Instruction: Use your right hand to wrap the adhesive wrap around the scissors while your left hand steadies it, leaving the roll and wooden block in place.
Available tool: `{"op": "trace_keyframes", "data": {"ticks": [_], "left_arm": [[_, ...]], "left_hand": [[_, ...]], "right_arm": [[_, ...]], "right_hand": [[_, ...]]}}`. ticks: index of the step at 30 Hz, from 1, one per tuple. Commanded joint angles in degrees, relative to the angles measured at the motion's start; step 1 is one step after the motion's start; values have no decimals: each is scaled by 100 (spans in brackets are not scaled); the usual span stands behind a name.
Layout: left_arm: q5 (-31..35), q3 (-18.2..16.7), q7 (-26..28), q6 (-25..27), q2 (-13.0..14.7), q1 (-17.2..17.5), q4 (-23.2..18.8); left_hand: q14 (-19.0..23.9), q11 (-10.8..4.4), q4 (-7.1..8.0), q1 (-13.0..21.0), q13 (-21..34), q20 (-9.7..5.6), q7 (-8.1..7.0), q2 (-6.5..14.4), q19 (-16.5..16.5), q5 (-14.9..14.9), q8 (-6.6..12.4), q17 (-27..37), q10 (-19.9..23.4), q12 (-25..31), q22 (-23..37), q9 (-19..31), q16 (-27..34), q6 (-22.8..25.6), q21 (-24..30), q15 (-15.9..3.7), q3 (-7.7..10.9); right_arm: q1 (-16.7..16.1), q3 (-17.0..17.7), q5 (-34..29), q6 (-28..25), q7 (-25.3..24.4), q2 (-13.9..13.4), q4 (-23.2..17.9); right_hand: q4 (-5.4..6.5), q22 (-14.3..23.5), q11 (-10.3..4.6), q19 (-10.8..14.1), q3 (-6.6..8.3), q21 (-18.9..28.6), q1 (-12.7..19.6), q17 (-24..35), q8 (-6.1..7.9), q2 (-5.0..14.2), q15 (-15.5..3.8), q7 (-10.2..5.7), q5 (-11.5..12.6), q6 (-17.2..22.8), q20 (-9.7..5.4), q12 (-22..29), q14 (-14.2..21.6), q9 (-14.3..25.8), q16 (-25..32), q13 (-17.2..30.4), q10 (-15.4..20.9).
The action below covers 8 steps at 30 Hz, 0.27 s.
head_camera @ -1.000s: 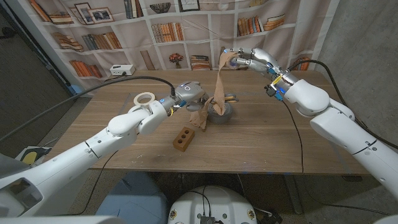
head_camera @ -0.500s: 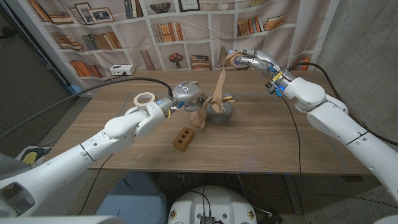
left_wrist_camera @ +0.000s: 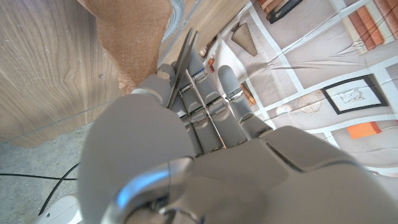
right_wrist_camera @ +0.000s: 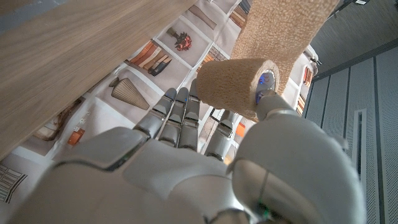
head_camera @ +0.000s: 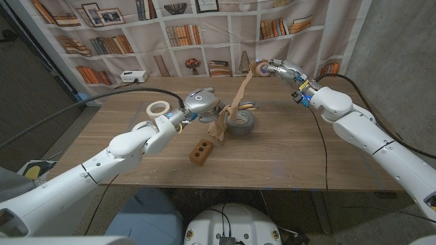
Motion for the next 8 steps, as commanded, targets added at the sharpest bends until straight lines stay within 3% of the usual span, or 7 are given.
{"op": "trace_keyframes", "data": {"ticks": [1,8], "left_arm": [[-83,-268,312,190,116,347,-141],[-113,-323,326,208,162,403,-165]], "left_hand": [[88,-36,6,-15,23,-24,-8,63,-2,26,32,16,46,41,13,27,14,59,22,-64,8],[86,-45,1,-13,12,-26,-15,57,3,26,31,12,46,34,14,28,10,58,24,-65,7]], "right_arm": [[139,-182,1,-31,-4,78,288],[119,-229,-23,-41,-53,85,273]], "right_hand": [[87,22,-1594,-21,67,-19,990,16,38,988,-1099,164,-24,164,13,-2,31,22,31,589,1617],[89,22,-1604,-21,68,-15,998,21,39,986,-1094,172,-25,165,12,-5,35,23,34,592,1616]]}}
